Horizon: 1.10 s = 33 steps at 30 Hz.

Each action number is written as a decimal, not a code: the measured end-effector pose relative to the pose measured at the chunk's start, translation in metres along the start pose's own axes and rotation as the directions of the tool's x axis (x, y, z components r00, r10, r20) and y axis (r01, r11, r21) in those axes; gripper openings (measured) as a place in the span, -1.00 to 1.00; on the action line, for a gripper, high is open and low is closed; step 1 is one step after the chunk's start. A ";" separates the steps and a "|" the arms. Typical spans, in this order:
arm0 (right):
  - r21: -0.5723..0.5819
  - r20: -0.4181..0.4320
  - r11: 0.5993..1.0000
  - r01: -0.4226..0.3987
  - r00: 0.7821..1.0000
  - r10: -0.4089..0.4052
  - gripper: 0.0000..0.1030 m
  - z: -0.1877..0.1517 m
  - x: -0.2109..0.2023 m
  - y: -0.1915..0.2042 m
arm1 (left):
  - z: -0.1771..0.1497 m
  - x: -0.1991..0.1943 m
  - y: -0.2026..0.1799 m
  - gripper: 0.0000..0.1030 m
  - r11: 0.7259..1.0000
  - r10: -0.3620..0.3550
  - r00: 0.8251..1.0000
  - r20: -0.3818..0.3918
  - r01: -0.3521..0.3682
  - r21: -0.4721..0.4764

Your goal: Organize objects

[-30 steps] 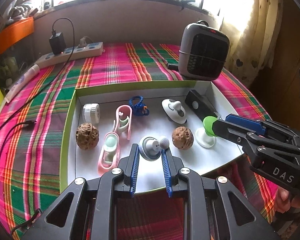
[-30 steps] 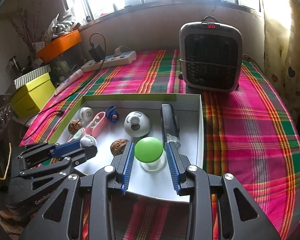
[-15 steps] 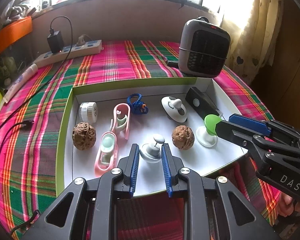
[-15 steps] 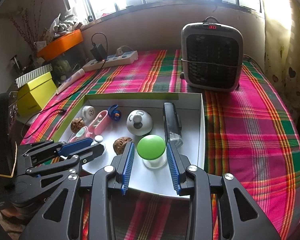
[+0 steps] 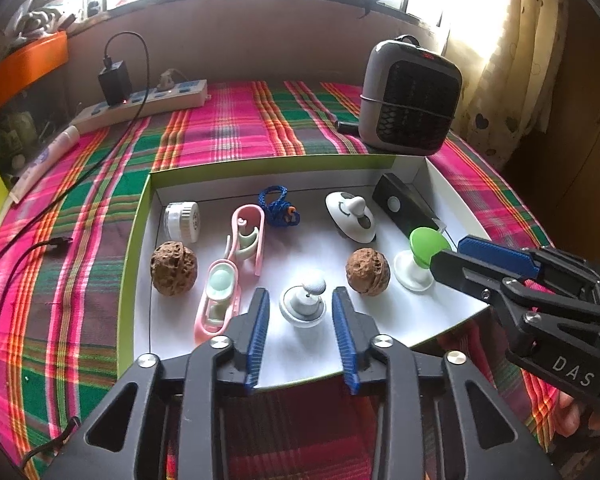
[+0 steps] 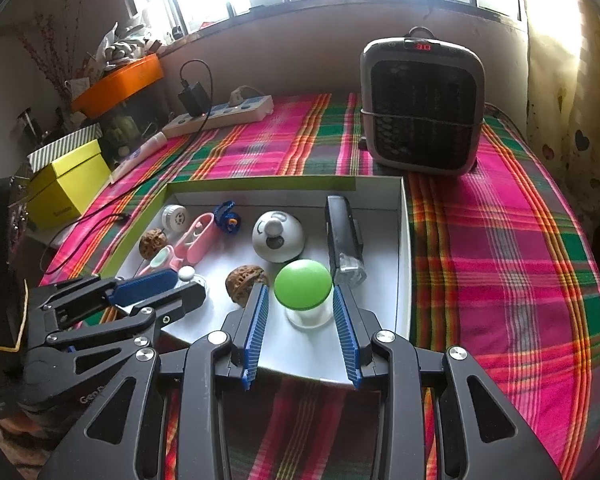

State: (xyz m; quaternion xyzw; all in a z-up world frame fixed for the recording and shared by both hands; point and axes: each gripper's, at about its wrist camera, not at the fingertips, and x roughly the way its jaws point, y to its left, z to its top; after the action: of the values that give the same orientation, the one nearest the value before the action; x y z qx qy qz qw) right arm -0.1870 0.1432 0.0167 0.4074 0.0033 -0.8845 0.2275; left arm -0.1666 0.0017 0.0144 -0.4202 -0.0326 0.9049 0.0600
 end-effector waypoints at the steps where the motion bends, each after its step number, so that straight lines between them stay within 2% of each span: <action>1: -0.001 -0.003 1.000 -0.001 1.000 0.001 -0.32 -0.001 0.000 0.001 | -0.001 -0.001 0.000 -0.32 1.000 0.002 1.000 0.002 -0.002 -0.001; 5: -0.012 -0.001 1.000 0.010 1.000 -0.010 -0.31 -0.004 -0.003 0.005 | -0.003 -0.008 -0.002 -0.25 1.000 0.010 1.000 0.013 -0.010 0.010; 8: -0.015 0.006 1.000 0.012 1.000 -0.012 -0.11 -0.005 -0.007 0.007 | -0.005 -0.013 -0.001 -0.24 1.000 0.010 1.000 0.018 -0.010 0.009; 16: -0.028 0.031 0.999 0.018 0.999 -0.017 -0.11 -0.009 -0.020 0.016 | -0.011 -0.033 -0.004 -0.24 1.000 0.018 0.998 0.053 -0.019 0.007; 23: -0.032 0.052 0.999 0.030 0.998 -0.028 -0.11 -0.020 -0.033 0.025 | -0.022 -0.056 -0.007 -0.23 0.999 0.052 0.994 0.094 -0.053 0.009; 26: -0.048 0.054 0.998 0.048 0.998 -0.045 -0.11 -0.028 -0.037 0.030 | -0.031 -0.065 -0.009 -0.23 0.996 0.089 0.990 0.111 -0.091 0.016; 29: -0.047 0.052 0.997 0.060 0.997 -0.057 -0.11 -0.035 -0.039 0.033 | -0.039 -0.072 -0.008 -0.23 0.996 0.091 0.990 0.109 -0.091 -0.004; 33: -0.041 0.043 0.997 0.062 0.997 -0.060 -0.11 -0.046 -0.043 0.035 | -0.052 -0.079 -0.010 -0.23 0.989 0.144 0.982 0.126 -0.147 0.012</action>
State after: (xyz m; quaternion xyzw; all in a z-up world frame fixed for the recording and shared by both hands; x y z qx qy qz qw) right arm -0.1157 0.1375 0.0233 0.3836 0.0296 -0.8991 0.2088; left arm -0.0754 0.0015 0.0422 -0.3635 0.0041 0.9316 -0.0039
